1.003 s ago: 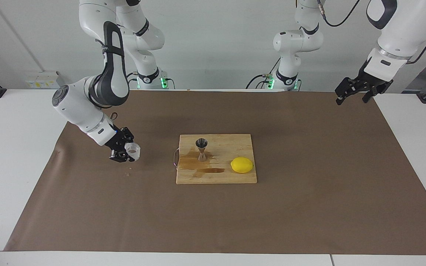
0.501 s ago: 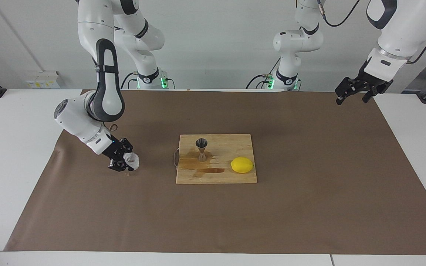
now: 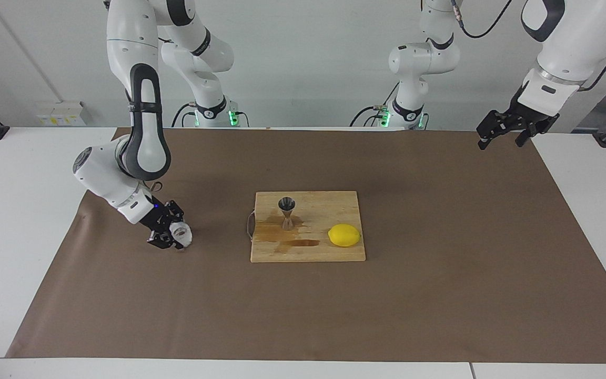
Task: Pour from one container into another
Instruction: 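Carry the glass cup with the right gripper back to its spot, then lower the glass cup onto the table and open the right gripper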
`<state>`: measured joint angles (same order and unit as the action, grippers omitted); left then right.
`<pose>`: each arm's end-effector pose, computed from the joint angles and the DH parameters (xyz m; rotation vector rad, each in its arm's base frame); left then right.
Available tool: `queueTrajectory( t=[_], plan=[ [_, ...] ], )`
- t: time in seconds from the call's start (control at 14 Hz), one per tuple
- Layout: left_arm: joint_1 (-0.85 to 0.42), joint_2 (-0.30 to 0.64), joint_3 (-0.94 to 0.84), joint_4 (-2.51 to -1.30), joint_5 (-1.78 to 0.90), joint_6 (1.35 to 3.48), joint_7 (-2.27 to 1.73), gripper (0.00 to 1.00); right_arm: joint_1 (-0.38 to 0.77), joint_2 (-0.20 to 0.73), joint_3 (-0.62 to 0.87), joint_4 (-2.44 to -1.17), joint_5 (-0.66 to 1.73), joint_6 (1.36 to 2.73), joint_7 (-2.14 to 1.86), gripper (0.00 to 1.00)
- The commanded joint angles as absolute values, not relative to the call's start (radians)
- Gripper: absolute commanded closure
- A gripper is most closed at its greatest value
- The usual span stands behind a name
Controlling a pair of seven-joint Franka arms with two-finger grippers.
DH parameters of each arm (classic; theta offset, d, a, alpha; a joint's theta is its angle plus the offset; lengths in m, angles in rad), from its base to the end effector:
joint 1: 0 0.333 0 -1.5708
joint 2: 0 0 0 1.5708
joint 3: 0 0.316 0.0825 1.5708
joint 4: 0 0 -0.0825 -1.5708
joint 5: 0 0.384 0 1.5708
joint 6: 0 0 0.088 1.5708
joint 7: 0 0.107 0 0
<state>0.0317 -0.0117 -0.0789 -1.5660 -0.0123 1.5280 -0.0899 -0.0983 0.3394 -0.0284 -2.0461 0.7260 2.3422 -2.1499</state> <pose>0.5459 -0.0274 0.6295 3.1311 0.0663 -0.0424 0.5892 -0.0644 0.2727 -2.0760 -1.9273 -0.6258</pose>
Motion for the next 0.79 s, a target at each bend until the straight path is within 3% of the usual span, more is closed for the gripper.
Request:
queueTrajectory(
  t=[0.0,0.21,0.5,0.72],
  plan=[
    [0.035,-0.035,-0.081,-1.589,-0.006,1.520,-0.094,0.00,-0.098,0.333,-0.020,-2.039,0.746,2.352,-2.145,0.00],
    [0.037,-0.035,-0.081,-1.588,-0.006,1.520,-0.094,0.00,-0.063,0.264,-0.025,-2.040,0.698,2.324,-2.028,0.00],
    [0.037,-0.035,-0.081,-1.589,-0.006,1.520,-0.094,0.00,-0.054,0.155,-0.021,-2.039,0.447,2.218,-1.644,0.00],
    [0.035,-0.035,-0.081,-1.588,-0.006,1.520,-0.094,0.00,-0.035,0.124,-0.021,-2.037,0.335,2.184,-1.383,0.00]
  ],
)
